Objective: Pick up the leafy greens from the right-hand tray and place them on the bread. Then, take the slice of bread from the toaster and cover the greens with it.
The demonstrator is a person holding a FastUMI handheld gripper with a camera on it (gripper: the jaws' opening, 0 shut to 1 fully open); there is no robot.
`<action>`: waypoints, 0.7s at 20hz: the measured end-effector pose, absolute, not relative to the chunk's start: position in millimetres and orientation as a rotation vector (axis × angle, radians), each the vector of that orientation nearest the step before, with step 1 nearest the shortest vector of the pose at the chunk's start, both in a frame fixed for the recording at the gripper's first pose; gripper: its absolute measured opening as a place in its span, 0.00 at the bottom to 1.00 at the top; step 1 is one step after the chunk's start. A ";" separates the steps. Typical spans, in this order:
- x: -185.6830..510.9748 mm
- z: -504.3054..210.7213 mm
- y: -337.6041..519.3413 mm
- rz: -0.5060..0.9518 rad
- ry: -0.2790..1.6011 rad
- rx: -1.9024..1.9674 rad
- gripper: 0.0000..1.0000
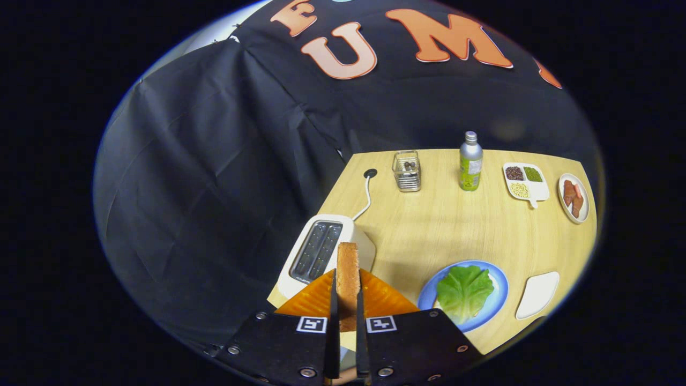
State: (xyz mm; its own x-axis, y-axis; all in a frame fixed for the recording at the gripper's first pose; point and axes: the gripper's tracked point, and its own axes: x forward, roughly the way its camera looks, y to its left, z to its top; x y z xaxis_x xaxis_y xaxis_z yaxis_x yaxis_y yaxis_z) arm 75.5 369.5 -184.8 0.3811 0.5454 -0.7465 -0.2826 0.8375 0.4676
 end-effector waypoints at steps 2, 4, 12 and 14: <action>73.5 -194.6 347.9 0.519 1.066 0.295 0.12; 73.8 -204.2 329.8 0.504 1.062 0.303 0.13; 63.5 -259.0 293.3 0.490 1.121 0.362 0.12; 66.4 -271.8 283.8 0.478 1.121 0.368 0.12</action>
State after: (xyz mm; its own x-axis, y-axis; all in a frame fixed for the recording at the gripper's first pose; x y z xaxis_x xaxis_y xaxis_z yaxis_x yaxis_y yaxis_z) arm 66.4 283.8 -271.8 0.3525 0.5389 -0.7651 -0.1791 0.8413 0.5100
